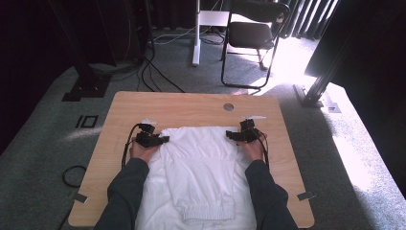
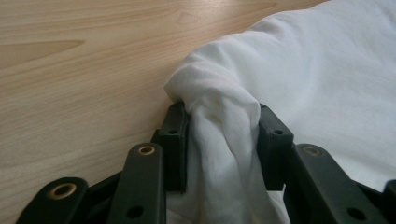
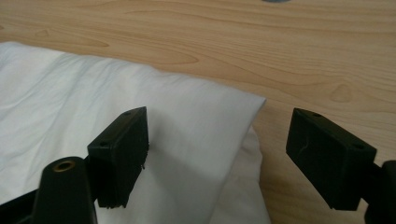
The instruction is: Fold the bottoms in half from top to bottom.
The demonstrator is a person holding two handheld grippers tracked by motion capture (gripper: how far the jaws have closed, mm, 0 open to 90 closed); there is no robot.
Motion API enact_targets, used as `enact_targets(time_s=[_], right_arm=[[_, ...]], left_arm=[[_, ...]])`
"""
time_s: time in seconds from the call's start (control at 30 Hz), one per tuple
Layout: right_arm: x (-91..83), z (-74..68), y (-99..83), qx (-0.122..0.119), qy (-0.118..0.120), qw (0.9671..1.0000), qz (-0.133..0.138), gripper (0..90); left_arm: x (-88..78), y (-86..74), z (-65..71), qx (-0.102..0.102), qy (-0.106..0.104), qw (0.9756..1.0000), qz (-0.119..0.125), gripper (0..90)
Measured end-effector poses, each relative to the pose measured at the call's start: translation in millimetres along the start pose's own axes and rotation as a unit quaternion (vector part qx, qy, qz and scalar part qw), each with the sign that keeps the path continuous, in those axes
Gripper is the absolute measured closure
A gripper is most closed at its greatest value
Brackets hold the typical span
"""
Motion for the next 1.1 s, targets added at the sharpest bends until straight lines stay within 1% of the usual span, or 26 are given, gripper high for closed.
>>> enact_targets(time_s=[0.03, 0.07, 0.17, 0.23, 0.3, 0.33, 0.37, 0.4, 0.43, 0.5, 0.53, 0.57, 0.6, 0.63, 0.67, 0.77, 0.8, 0.83, 0.9, 0.93, 1.0, 1.1], right_arm=[[3.7, 0.7, -0.2, 0.008, 0.002, 1.0, -0.005, 20.3], [6.9, 0.9, 0.2, 0.009, 0.006, 0.9999, -0.004, 20.3], [14.0, -1.0, -1.6, 0.006, 0.0, 0.9999, -0.015, 21.7], [18.4, -3.2, -5.1, -0.006, -0.009, 0.9996, -0.025, 22.5], [20.0, -6.3, -6.5, -0.022, -0.023, 0.9992, -0.023, 23.2], [20.5, -7.1, -7.0, -0.035, -0.032, 0.9986, -0.024, 24.5], [20.5, -8.4, -7.7, -0.045, -0.041, 0.9978, -0.027, 27.7], [20.2, -10.9, -8.1, -0.053, -0.043, 0.9973, -0.029, 33.1], [19.6, -14.1, -8.4, -0.06, -0.04, 0.9969, -0.031, 39.9], [18.2, -19.6, -8.7, -0.065, -0.027, 0.9969, -0.034, 53.6], [17.7, -20.9, -8.9, -0.062, -0.024, 0.9971, -0.037, 58.8], [17.1, -21.0, -8.9, -0.058, -0.021, 0.9973, -0.039, 66.3], [16.5, -21.3, -9.2, -0.049, -0.013, 0.9978, -0.042, 72.8], [15.9, -20.7, -9.7, -0.042, -0.005, 0.9981, -0.046, 77.4], [15.5, -20.4, -9.7, -0.037, 0.0, 0.9983, -0.045, 81.2], [13.5, -20.1, -9.2, -0.044, -0.002, 0.998, -0.046, 84.0], [12.4, -19.8, -7.9, -0.05, -0.004, 0.9979, -0.042, 84.4], [9.8, -20.2, -6.2, -0.048, -0.003, 0.9981, -0.038, 84.6], [3.1, -19.6, 0.4, -0.046, 0.003, 0.9987, -0.023, 84.8], [-1.3, -19.5, 4.7, -0.045, 0.006, 0.9989, -0.014, 84.9], [-11.7, -19.3, 14.8, -0.052, 0.007, 0.9986, 0.002, 84.9], [-30.7, -17.6, 35.3, -0.056, 0.006, 0.9977, 0.038, 84.9]], left_arm=[[0.1, 0.2, -0.1, 0.0, 0.001, 1.0, 0.001, 60.8], [0.2, 0.3, -0.2, 0.0, 0.001, 1.0, 0.002, 60.1], [0.5, 0.4, -0.2, 0.002, 0.002, 1.0, 0.003, 59.2], [0.7, 0.6, -0.2, 0.002, 0.003, 1.0, 0.004, 58.9], [0.7, 0.5, -0.2, 0.004, 0.003, 1.0, 0.003, 58.7], [0.8, 0.6, -0.2, 0.004, 0.003, 1.0, 0.004, 58.7], [0.8, 0.7, -0.3, 0.004, 0.002, 1.0, 0.004, 58.6], [0.8, 0.6, -0.2, 0.004, 0.003, 1.0, 0.004, 58.6], [0.8, 0.6, -0.2, 0.004, 0.003, 1.0, 0.003, 58.6], [0.9, 0.4, 0.4, -0.002, -0.002, 1.0, 0.001, 61.0], [1.1, 0.3, 0.7, -0.008, -0.007, 0.9999, 0.002, 63.3], [1.1, 0.1, 0.9, -0.013, -0.011, 0.9999, 0.002, 65.1], [0.9, -0.1, 0.9, -0.016, -0.015, 0.9998, 0.001, 67.0], [0.7, -0.1, 1.1, -0.016, -0.017, 0.9997, 0.001, 68.7], [0.2, 0.2, 1.3, -0.015, -0.017, 0.9997, 0.001, 70.6], [-2.3, 2.3, 1.4, -0.018, -0.02, 0.9996, 0.002, 73.8], [-3.8, 3.6, 1.5, -0.02, -0.021, 0.9996, 0.005, 74.4], [-5.6, 4.8, 1.4, -0.018, -0.022, 0.9996, 0.003, 74.9], [-10.5, 11.4, 3.5, -0.006, -0.017, 0.9998, 0.004, 75.7], [-14.1, 16.8, 5.6, -0.001, -0.015, 0.9998, 0.009, 76.2], [-23.6, 30.5, 11.0, 0.013, -0.013, 0.9996, 0.023, 76.8], [-40.4, 55.6, 20.7, 0.028, -0.015, 0.9981, 0.053, 77.5]])
Point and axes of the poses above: each handheld gripper's, and its own axes: x roughly forward along the jaws, y roughly out of its top, z roughly to its right, the point moved 8 cm from there along x, roughly forward along the jaws, and after that the axes turned 4 degrees about -y, right-handed, at the moved point
